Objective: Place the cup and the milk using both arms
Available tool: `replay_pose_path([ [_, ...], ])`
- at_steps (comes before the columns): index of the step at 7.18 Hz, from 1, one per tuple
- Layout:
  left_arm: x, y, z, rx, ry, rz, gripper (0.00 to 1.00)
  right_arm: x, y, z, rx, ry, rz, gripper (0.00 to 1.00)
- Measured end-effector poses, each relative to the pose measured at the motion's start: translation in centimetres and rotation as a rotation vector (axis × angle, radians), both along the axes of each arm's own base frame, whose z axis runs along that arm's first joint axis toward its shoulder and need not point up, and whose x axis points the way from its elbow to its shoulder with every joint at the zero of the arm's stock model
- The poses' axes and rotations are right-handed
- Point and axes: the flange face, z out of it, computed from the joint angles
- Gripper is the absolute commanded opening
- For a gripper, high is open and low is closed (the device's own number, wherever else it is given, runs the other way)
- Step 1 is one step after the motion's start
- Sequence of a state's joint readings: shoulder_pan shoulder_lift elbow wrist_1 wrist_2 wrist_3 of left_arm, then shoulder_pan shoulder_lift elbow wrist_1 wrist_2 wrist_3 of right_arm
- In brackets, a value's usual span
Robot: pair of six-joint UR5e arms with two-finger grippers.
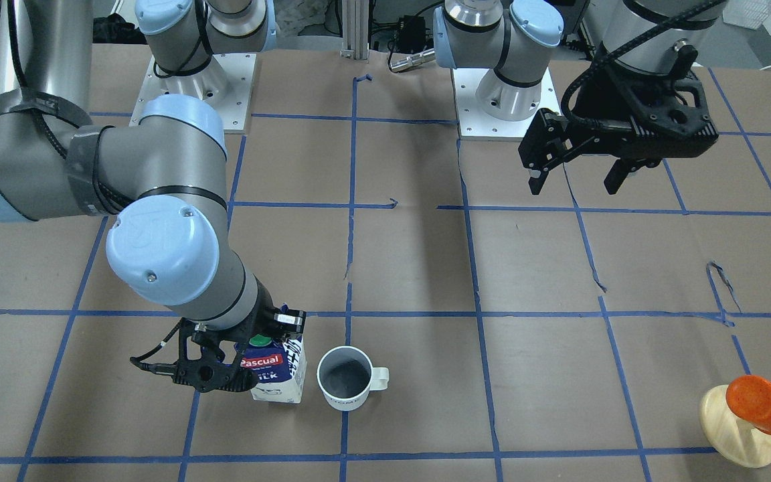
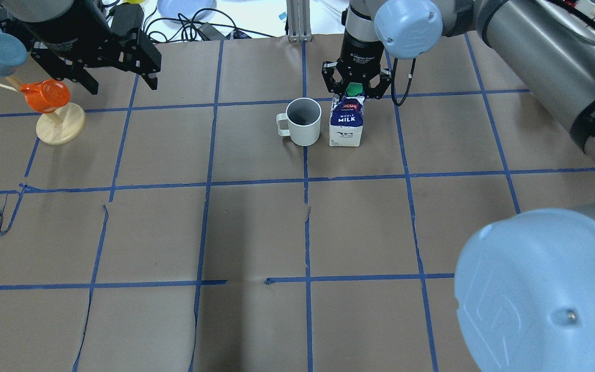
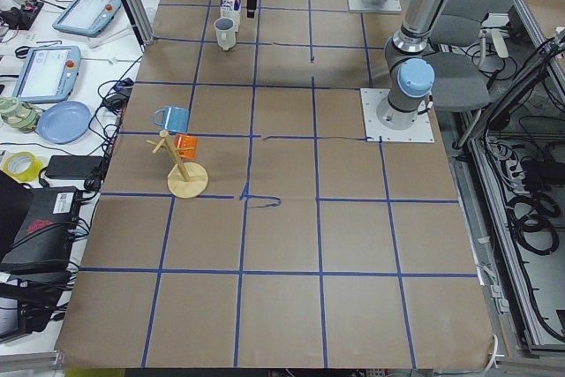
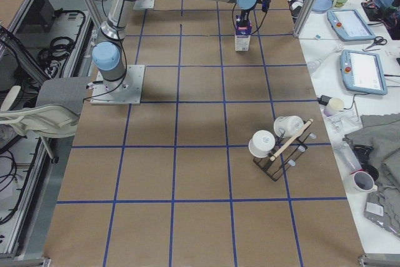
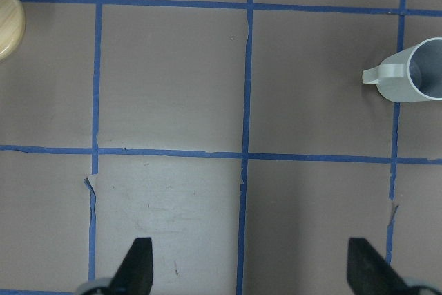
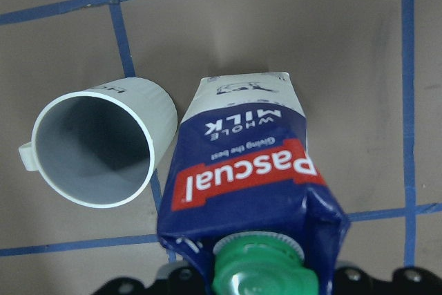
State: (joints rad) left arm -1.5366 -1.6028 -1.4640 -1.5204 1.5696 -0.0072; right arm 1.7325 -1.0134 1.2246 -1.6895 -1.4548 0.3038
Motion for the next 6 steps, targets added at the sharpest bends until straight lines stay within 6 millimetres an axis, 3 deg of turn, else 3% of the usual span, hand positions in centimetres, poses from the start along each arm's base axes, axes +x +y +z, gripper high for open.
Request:
replay_pose_path([
  [1,0.0,0.0,0.0,0.0,0.0,-0.001,1.0,0.1,0.0,-0.2,0.002,0.0,0.003,0.93],
  [2,0.0,0.0,0.0,0.001,0.0,0.0,1.0,0.1,-0.1,-0.3,0.0,0.001,0.01,1.0],
  [4,0.0,0.1,-0.1,0.001,0.0,0.0,1.0,0.1,-0.1,0.0,-0.008,0.006,0.018,1.0],
  [5,0.0,0.1,-0.1,0.001,0.0,-0.001,1.0,-0.1,0.2,1.4,-0.027,0.011,0.019,1.0],
  [6,0.0,0.1,-0.1,0.001,0.0,0.0,1.0,-0.4,1.1,4.3,-0.057,0.01,0.019,1.0],
])
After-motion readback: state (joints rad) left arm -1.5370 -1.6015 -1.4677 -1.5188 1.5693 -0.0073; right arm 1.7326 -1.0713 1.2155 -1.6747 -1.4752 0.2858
